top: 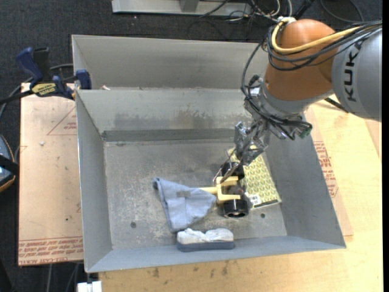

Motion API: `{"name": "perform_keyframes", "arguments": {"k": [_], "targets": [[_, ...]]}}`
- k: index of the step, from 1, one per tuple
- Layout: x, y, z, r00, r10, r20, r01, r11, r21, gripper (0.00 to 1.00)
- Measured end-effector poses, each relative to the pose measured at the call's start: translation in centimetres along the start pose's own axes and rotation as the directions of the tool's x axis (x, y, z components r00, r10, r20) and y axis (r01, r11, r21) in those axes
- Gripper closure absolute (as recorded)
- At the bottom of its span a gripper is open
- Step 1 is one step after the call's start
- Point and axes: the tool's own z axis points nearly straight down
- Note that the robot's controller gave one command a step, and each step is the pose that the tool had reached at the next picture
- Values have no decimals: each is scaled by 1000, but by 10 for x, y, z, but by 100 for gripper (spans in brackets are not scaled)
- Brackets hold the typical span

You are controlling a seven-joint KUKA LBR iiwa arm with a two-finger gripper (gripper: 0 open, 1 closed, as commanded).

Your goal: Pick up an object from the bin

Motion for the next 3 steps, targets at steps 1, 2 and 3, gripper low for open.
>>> {"name": "perform_keyframes", "arguments": {"k": [1,2,3], "targets": [[-25,3,25,991,-136,2,136,991,10,100],[-32,27,43,981,-196,4,196,981,2,100],[-20,10,8,996,94,-3,-94,996,-2,100]]}}
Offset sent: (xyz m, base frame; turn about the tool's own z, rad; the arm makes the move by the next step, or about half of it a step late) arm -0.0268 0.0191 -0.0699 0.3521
